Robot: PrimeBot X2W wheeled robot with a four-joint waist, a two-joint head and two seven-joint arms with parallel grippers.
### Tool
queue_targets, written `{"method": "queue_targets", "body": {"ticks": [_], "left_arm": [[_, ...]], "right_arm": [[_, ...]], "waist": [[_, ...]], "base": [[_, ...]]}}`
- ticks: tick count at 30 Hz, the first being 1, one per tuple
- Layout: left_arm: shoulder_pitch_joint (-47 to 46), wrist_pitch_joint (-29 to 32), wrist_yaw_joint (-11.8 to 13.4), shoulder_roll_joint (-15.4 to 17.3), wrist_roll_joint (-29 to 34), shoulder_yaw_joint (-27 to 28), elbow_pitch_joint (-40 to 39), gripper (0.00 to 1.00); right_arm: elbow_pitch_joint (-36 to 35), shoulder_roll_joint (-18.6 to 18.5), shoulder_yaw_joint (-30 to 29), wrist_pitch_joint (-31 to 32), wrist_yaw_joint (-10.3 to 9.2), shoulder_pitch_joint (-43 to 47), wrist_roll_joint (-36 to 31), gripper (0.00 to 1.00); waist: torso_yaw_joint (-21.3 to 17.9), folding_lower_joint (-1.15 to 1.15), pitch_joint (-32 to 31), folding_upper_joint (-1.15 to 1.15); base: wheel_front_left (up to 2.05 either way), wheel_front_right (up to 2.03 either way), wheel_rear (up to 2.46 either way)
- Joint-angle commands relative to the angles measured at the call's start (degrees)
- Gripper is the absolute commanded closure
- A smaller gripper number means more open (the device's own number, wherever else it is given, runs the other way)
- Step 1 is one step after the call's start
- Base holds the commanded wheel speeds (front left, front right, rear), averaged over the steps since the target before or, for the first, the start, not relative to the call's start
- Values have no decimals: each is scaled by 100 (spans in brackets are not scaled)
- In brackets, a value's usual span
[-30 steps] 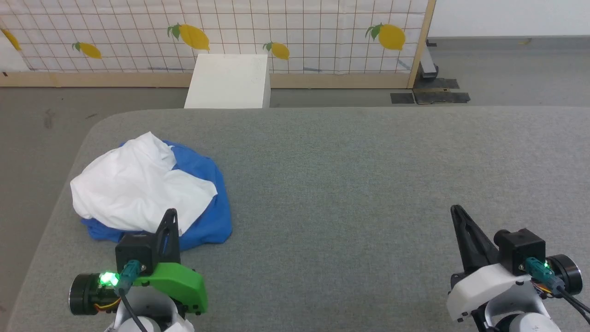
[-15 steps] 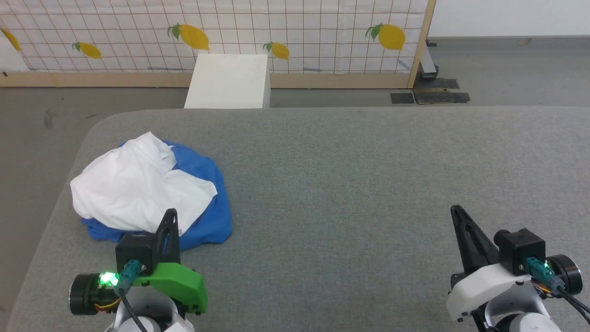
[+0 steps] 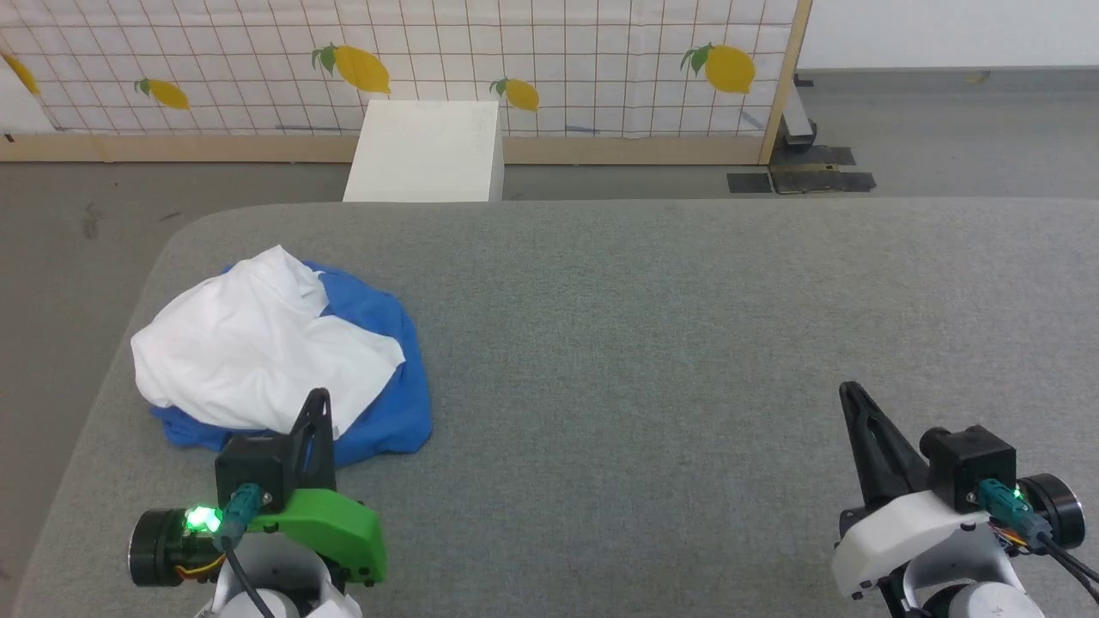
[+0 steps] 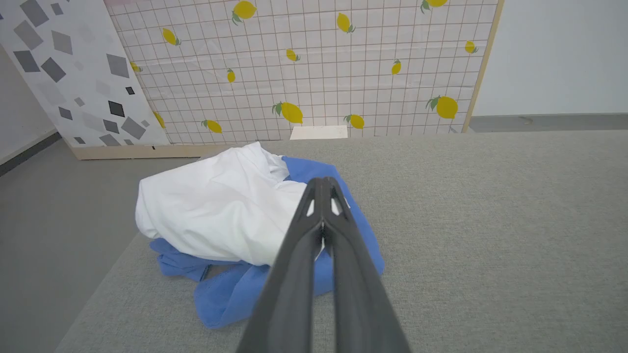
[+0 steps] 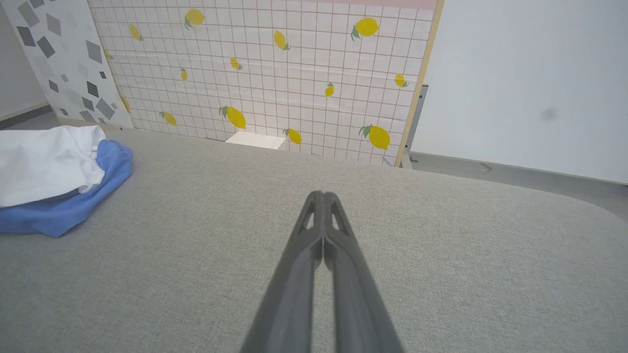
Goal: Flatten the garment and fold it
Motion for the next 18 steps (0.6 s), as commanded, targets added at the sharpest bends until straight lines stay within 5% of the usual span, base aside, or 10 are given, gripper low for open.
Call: {"method": "queue_targets", "body": {"ticks": [1,5,6,18], "left_arm": [[64,8,37,-19,74,14,-15,100],[64,8,37,-19,74,14,-15,100],[0,0,0,0,0,-1,0,0],[-11,-94,4,-1,-109,-60,96,0]], "right_arm": [[-29,15,6,1,-10,-96,-37,100],[-29,15,6,1,-10,-96,-37,100],[0,0,0,0,0,0,0,0],[92,-2,-51,-100,-1,46,206,0]], "waist": [[0,0,0,0],[0,0,0,0],[0,0,0,0],[-2,0,5,0]], "base": [[0,0,0],[0,0,0],[0,0,0],[0,0,0]]}}
